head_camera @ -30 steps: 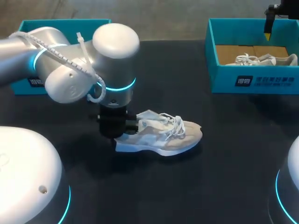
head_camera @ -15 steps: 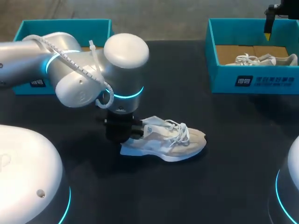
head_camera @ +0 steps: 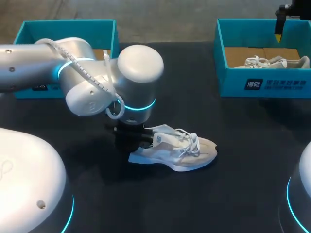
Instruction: Take the shoe out of the shoebox, open the shoe tongue, remove and reinsert the insole, then place the shoe into the shoebox
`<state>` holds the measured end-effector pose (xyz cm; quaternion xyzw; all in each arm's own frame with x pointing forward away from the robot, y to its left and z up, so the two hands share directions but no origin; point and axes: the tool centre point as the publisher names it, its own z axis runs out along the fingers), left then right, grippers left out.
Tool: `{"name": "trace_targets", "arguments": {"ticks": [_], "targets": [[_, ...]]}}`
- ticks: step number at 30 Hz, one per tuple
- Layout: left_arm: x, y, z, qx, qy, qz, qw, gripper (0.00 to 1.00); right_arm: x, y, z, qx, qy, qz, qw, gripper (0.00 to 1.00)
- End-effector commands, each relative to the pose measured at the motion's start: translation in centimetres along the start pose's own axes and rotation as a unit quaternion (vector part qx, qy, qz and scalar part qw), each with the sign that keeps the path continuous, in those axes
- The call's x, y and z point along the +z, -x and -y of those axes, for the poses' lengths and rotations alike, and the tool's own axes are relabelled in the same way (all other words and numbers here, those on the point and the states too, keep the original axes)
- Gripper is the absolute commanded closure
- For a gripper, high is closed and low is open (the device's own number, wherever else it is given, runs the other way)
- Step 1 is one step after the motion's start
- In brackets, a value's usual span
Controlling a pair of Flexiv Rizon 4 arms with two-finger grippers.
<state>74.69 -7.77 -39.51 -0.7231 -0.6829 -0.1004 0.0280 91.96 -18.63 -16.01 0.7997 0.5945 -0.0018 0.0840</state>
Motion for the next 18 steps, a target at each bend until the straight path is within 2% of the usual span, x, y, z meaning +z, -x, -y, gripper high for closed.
{"name": "trace_targets", "arguments": {"ticks": [1,2,3,4,5,6,7,11,18], "targets": [[0.0,0.3,-0.1,0.0,0.0,0.0,1.0,1.0,0.0,0.0,-0.1,0.0,-0.001,0.0,1.0,0.0],[-0.2,0.2,-0.1,0.0,0.0,0.0,1.0,1.0,0.0,0.0,-0.1,0.0,-0.001,0.0,1.0,0.0],[-0.4,0.1,-0.1,0.0,0.001,0.002,1.0,0.8,0.0,0.0,-0.1,0.0,-0.001,0.0,1.0,0.0],[-0.5,0.0,-0.1,0.0,0.002,0.003,1.0,0.69,0.0,0.0,-0.1,0.0,-0.001,0.0,1.0,0.0],[-0.5,0.0,-0.1,0.0,0.002,0.003,1.0,0.69,0.0,0.0,-0.1,0.0,-0.001,0.0,1.0,0.0],[-1.2,-0.2,-0.1,-0.001,0.006,0.009,1.0,0.24,0.0,0.0,-0.1,0.0,-0.001,0.0,1.0,0.0],[-1.5,-0.4,-0.2,-0.002,0.008,0.013,1.0,0.0,0.0,0.0,-0.1,0.0,-0.001,0.0,1.0,0.0],[-2.5,-0.8,-0.3,-0.007,0.01,0.024,1.0,0.0,0.0,0.0,-0.1,0.0,-0.001,0.0,1.0,0.0],[-5.7,-2.4,0.0,-0.016,0.01,0.059,0.998,0.0,0.0,0.0,-0.1,0.0,-0.001,0.0,1.0,0.0]]}}
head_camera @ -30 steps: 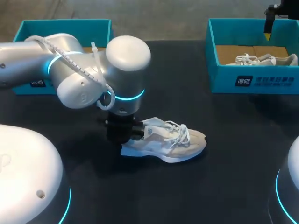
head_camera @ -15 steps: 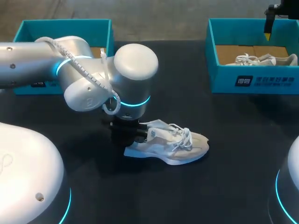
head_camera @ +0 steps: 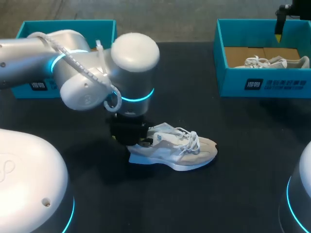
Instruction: Take the shoe out of the shoebox, open the shoe tongue, remove and reinsert the insole, then place the shoe into the shoebox
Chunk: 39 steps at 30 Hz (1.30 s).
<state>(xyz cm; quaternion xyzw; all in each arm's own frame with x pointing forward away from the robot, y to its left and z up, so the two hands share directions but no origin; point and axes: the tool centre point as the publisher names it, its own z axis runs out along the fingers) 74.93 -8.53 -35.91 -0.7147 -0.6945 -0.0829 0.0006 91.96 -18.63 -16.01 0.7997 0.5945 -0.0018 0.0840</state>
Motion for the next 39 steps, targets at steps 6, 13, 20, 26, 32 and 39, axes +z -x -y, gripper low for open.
{"name": "trace_targets", "arguments": {"ticks": [6,13,20,26,32,39], "targets": [[-4.1,-3.2,0.2,-0.023,-0.022,0.057,0.998,0.0,0.0,0.0,-0.1,0.0,-0.001,0.0,1.0,0.0],[-6.1,-3.7,-0.3,-0.06,-0.069,0.084,0.992,0.0,0.0,0.0,-0.1,0.0,-0.001,0.0,1.0,0.0],[-8.0,-4.8,-0.9,-0.145,-0.133,0.111,0.974,0.0,0.0,0.0,-0.1,0.0,-0.001,0.0,1.0,0.0],[-9.3,-6.2,-1.1,-0.225,-0.188,0.142,0.946,0.0,0.0,0.0,-0.1,0.0,-0.001,0.0,1.0,0.0],[-10.2,-6.6,-0.8,-0.24,-0.137,0.072,0.959,0.0,0.0,0.0,-0.1,0.0,-0.001,0.0,1.0,0.0],[-10.2,-6.6,-0.8,-0.24,-0.137,0.072,0.959,0.0,0.0,0.0,-0.1,0.0,-0.001,0.0,1.0,0.0]]}}
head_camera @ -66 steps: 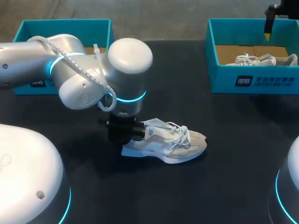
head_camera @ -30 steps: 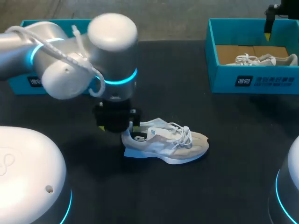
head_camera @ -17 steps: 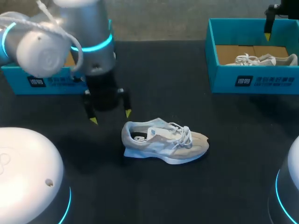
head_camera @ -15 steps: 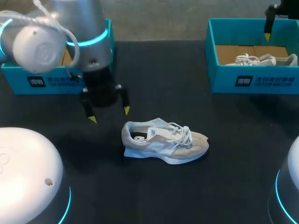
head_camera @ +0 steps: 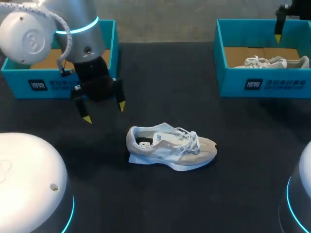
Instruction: Take the shoe out of the shoebox, open the shoe tongue, remove and reinsert the insole, then place the shoe into the shoebox
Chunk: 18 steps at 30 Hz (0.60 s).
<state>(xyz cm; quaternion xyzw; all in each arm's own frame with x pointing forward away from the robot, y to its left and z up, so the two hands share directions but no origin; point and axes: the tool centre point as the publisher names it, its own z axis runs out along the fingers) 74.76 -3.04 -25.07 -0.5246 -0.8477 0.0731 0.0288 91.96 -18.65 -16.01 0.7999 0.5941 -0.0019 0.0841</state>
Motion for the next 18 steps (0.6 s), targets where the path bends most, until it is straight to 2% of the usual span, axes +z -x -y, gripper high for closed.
{"name": "trace_targets", "arguments": {"ticks": [1,9,12,14,16,18], "targets": [[-0.1,0.1,0.2,0.0,0.006,-0.003,1.0,0.0,0.0,-0.1,-0.1,0.0,-0.001,0.0,1.0,0.0],[-0.1,0.1,0.2,0.0,0.006,-0.003,1.0,0.0,0.0,-0.1,-0.1,0.0,-0.001,0.0,1.0,0.0],[0.0,-0.6,0.4,-0.042,-0.012,0.055,0.998,0.0,0.0,-0.1,-0.1,0.0,-0.001,0.0,1.0,0.0],[0.0,-1.5,0.3,-0.086,-0.044,0.104,0.99,0.0,0.0,-0.1,-0.1,0.0,-0.001,0.0,1.0,0.0],[0.2,-2.2,0.1,-0.124,-0.073,0.141,0.979,0.0,0.0,-0.1,-0.1,0.0,-0.001,0.0,1.0,0.0],[0.8,-2.7,-0.5,-0.185,-0.102,0.186,0.96,0.0,0.0,-0.1,-0.1,0.0,-0.001,0.0,1.0,0.0]]}}
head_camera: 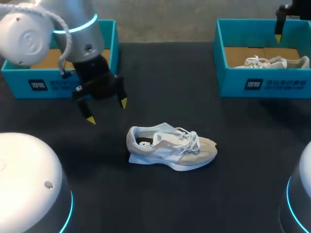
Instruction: Take the shoe out of the shoebox, open the shoe tongue, remove and reinsert the insole, then place the shoe into the shoebox
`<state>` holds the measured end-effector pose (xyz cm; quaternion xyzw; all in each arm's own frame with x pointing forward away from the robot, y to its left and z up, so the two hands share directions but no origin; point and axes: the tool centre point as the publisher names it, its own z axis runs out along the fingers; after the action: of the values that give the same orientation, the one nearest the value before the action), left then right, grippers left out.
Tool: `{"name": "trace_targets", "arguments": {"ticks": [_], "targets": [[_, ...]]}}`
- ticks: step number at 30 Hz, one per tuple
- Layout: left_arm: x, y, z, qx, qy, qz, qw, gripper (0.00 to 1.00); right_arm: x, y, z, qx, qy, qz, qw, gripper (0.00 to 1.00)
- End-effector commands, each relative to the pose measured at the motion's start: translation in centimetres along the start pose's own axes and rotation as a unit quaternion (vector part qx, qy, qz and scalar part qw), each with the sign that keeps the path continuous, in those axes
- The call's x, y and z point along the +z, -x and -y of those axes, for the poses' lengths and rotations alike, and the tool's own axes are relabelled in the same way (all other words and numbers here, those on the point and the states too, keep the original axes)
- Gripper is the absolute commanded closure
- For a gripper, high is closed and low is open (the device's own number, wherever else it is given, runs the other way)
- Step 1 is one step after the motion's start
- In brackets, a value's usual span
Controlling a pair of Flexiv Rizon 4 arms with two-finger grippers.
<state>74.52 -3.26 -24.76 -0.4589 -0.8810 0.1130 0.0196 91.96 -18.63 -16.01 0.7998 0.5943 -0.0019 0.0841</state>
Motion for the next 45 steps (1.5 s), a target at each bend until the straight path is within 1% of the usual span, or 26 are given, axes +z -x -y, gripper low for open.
{"name": "trace_targets", "arguments": {"ticks": [1,2,5,7,8,9,10,12,14,19,22,27,32,37,41,45], "targets": [[1.0,-2.9,-1.5,-0.132,-0.095,0.165,0.973,0.0,0.0,0.0,-0.1,0.0,-0.001,0.0,1.0,0.0],[1.2,-3.1,-1.6,-0.142,-0.101,0.172,0.969,0.0,0.0,0.0,-0.1,0.0,-0.001,0.0,1.0,0.0],[1.7,-3.9,-2.0,-0.184,-0.151,0.207,0.949,0.0,0.0,0.0,-0.1,0.0,-0.001,0.0,1.0,0.0],[1.7,-4.0,-2.0,-0.188,-0.155,0.211,0.946,0.0,0.0,0.0,-0.1,0.0,-0.001,0.0,1.0,0.0],[1.9,-4.4,-1.9,-0.208,-0.185,0.231,0.932,0.0,0.0,0.0,-0.1,0.0,-0.001,0.0,1.0,0.0],[1.9,-4.5,-1.9,-0.211,-0.192,0.233,0.93,0.0,0.0,0.0,-0.1,0.0,-0.001,0.0,1.0,0.0],[2.1,-4.8,-1.8,-0.216,-0.209,0.234,0.925,0.0,0.0,0.0,-0.1,0.0,-0.001,0.0,1.0,0.0],[2.5,-5.1,-1.7,-0.223,-0.231,0.241,0.916,0.0,0.0,0.0,-0.1,0.0,-0.001,0.0,1.0,0.0],[3.1,-5.5,-1.5,-0.231,-0.271,0.254,0.899,0.0,0.0,0.0,-0.1,0.0,-0.001,0.0,1.0,0.0],[4.2,-5.7,-1.3,-0.256,-0.31,0.289,0.869,0.0,0.0,0.0,-0.1,0.0,-0.001,0.0,1.0,0.0],[4.9,-5.2,-1.4,-0.276,-0.328,0.298,0.853,0.0,0.0,0.0,-0.1,0.0,-0.001,0.0,1.0,0.0],[5.8,-4.0,-1.5,-0.3,-0.346,0.287,0.842,0.0,0.0,0.0,-0.1,0.0,-0.001,0.0,1.0,0.0],[6.5,-3.1,-1.1,-0.309,-0.356,0.273,0.839,0.0,0.0,0.0,-0.1,0.0,-0.001,0.0,1.0,0.0],[7.0,-2.8,-1.0,-0.313,-0.363,0.262,0.838,0.0,0.0,0.0,-0.1,0.0,-0.001,0.0,1.0,0.0],[7.6,-2.7,-1.2,-0.318,-0.379,0.24,0.835,0.0,0.0,0.0,-0.1,0.0,-0.001,0.0,1.0,0.0],[8.2,-2.7,-1.1,-0.305,-0.386,0.223,0.842,0.0,0.0,0.0,-0.1,0.0,-0.001,0.0,1.0,0.0]]}}
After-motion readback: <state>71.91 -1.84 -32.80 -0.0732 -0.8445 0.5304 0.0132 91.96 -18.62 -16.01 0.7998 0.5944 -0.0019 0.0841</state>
